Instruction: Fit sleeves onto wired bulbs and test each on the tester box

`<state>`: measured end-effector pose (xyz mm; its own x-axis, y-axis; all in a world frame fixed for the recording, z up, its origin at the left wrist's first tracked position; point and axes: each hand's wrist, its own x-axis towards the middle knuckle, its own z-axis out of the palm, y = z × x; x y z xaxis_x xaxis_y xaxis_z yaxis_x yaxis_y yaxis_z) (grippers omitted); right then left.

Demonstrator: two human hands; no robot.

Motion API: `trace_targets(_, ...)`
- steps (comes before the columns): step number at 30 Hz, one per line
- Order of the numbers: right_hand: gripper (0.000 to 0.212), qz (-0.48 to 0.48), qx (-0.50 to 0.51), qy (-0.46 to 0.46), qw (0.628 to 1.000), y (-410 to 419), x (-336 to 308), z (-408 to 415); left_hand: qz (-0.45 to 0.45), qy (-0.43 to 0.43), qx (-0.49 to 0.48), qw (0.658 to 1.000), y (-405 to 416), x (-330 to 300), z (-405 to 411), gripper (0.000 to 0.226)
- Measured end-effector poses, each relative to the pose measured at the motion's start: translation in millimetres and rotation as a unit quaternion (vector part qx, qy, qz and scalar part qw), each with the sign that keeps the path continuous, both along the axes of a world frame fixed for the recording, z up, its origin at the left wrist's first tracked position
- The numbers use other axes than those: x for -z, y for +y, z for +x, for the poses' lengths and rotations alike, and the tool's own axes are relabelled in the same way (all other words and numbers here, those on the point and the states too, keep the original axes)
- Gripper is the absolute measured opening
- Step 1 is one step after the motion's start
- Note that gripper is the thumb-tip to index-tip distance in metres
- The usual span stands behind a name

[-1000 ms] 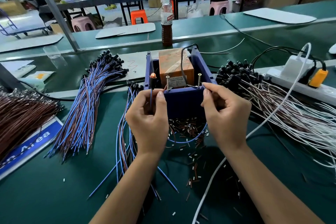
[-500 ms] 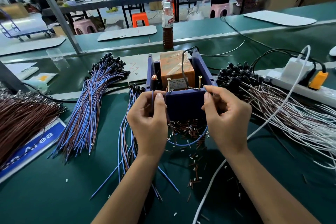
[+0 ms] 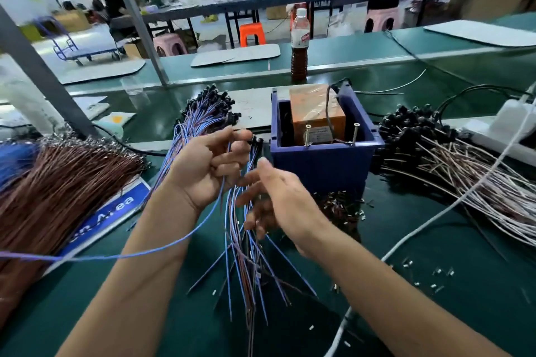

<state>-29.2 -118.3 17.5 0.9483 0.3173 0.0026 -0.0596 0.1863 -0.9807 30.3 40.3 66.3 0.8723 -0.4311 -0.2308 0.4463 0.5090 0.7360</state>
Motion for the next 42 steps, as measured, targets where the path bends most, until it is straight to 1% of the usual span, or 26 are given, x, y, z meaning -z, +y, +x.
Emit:
trace_targets(3,0.024,-0.105,-0.027,0.000,0.994,25,-4,3,0.088,0.025,-0.074,0.993,-4,5,20,0.042)
trace_targets(5,0.020,-0.088,-0.050,0.026,0.995,31,-8,4,0.138,0.039,-0.100,0.985,-4,8,35,0.045)
trace_targets(6,0.019,-0.067,-0.064,0.043,0.995,33,-10,4,0.173,0.036,-0.109,0.978,-5,10,41,0.047)
trace_targets(8,0.018,-0.064,-0.078,0.055,0.993,38,-12,2,0.256,0.014,-0.130,0.958,-10,15,51,0.050)
trace_targets(9,0.018,-0.073,-0.079,0.057,0.993,39,-12,1,0.313,-0.006,-0.144,0.939,-12,17,55,0.049)
trace_targets(10,0.018,-0.076,-0.078,0.063,0.992,41,-12,0,0.386,-0.041,-0.162,0.907,-13,19,59,0.048)
trace_targets(11,0.018,-0.071,-0.072,0.080,0.992,42,-12,1,0.467,-0.089,-0.182,0.861,-13,21,63,0.047)
trace_targets(12,0.019,-0.056,-0.057,0.110,0.991,42,-11,2,0.542,-0.143,-0.204,0.803,-12,22,67,0.046)
trace_targets(13,0.021,-0.028,-0.037,0.156,0.987,40,-11,4,0.591,-0.190,-0.232,0.749,-11,23,70,0.046)
trace_targets(14,0.024,0.011,-0.014,0.207,0.978,38,-11,7,0.603,-0.227,-0.259,0.719,-9,22,71,0.047)
trace_targets(16,0.034,0.073,0.018,0.261,0.962,33,-12,14,0.577,-0.300,-0.286,0.704,-10,19,68,0.049)
trace_targets(18,0.047,0.063,-0.001,0.239,0.969,31,-12,19,0.545,-0.346,-0.259,0.719,-13,17,64,0.048)
trace_targets(19,0.045,0.053,-0.021,0.218,0.974,33,-12,19,0.531,-0.347,-0.236,0.736,-15,17,63,0.047)
trace_targets(21,0.027,0.033,-0.042,0.180,0.982,37,-10,18,0.533,-0.313,-0.199,0.760,-15,19,65,0.048)
trace_targets(23,0.013,0.002,-0.034,0.145,0.989,39,-6,15,0.565,-0.275,-0.179,0.757,-9,24,72,0.050)
trace_targets(25,0.014,-0.041,-0.032,0.112,0.992,38,-2,10,0.616,-0.264,-0.165,0.724,-4,28,77,0.050)
trace_targets(27,0.018,-0.149,-0.042,0.059,0.986,37,-2,5,0.681,-0.267,-0.160,0.663,-1,33,84,0.046)
trace_targets(28,0.021,-0.219,-0.055,0.026,0.974,38,-4,2,0.706,-0.264,-0.169,0.635,0,35,89,0.045)
trace_targets(29,0.024,-0.287,-0.069,-0.008,0.955,40,-5,-1,0.722,-0.259,-0.180,0.616,0,37,93,0.044)
trace_targets(31,0.032,-0.413,-0.090,-0.075,0.903,46,-8,-7,0.746,-0.261,-0.194,0.582,-1,40,100,0.043)
trace_targets(34,0.040,-0.582,-0.076,-0.178,0.789,53,-9,-14,0.777,-0.278,-0.167,0.540,-6,48,105,0.042)
trace_targets(35,0.043,-0.613,-0.066,-0.210,0.759,54,-8,-15,0.783,-0.282,-0.155,0.533,-9,52,106,0.042)
trace_targets(37,0.047,-0.634,-0.044,-0.243,0.733,55,-6,-15,0.786,-0.291,-0.144,0.527,-14,57,106,0.045)
trace_targets(39,0.055,-0.636,-0.010,-0.252,0.729,55,-7,-11,0.781,-0.305,-0.166,0.520,-15,58,105,0.049)
trace_targets(41,0.050,-0.617,0.038,-0.259,0.742,57,-11,-3,0.776,-0.315,-0.214,0.503,-5,54,102,0.045)
trace_targets(42,0.044,-0.601,0.065,-0.263,0.752,60,-12,3,0.779,-0.311,-0.242,0.487,3,51,102,0.040)
